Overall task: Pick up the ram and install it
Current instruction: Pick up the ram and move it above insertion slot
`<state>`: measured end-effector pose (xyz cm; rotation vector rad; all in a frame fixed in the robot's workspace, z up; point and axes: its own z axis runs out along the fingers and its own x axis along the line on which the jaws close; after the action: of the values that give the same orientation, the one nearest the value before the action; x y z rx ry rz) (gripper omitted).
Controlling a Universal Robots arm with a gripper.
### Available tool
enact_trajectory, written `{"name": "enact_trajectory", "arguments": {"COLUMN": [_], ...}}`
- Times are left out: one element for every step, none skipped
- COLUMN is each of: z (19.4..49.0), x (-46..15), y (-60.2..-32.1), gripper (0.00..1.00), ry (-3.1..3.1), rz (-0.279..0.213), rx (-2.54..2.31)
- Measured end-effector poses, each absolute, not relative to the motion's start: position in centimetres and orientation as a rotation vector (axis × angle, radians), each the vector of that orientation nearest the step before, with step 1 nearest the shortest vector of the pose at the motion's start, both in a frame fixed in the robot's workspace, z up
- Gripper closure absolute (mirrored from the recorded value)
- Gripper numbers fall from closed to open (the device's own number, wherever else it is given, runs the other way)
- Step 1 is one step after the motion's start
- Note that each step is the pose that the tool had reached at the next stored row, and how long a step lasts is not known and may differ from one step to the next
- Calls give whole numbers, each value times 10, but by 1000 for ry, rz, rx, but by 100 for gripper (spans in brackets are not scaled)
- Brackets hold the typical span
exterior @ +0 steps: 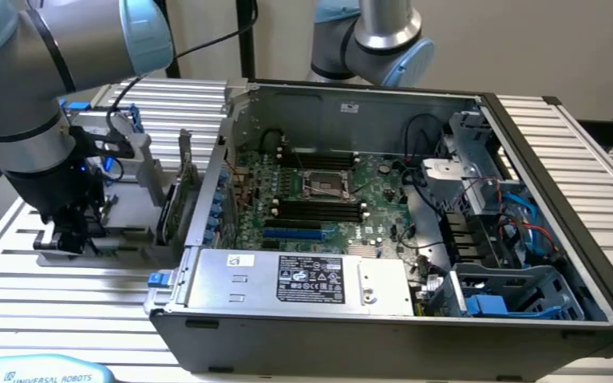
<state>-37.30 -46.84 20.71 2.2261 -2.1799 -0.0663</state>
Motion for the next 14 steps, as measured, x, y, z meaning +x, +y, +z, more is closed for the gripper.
{"name": "enact_trajectory", "arguments": {"z": [205,203,202,200,198,197,197,196,196,196,196,196,196,196], "x": [-373,-373,-373,-373,-373,-373,-373,-373,-373,-373,-373,-373,-373,-373], "y": [-468,-468,-468,-468,-468,-468,-468,-468,-468,-469,-469,-469,-469,-469], "gripper": [62,62,62,62,62,62,62,62,62,62,62,62,62,62], "ry": [-2179,-2178,-2177,-2177,-2178,-2179,-2180,-2181,-2181,-2182,-2182,-2183,-2183,-2183], "rz": [-66,-65,-65,-63,-62,-61,-61,-63,-64,-65,-67,-68,-69,-69], "rx": [2227,2229,2230,2231,2232,2234,2234,2235,2235,2236,2237,2238,2238,2238]}}
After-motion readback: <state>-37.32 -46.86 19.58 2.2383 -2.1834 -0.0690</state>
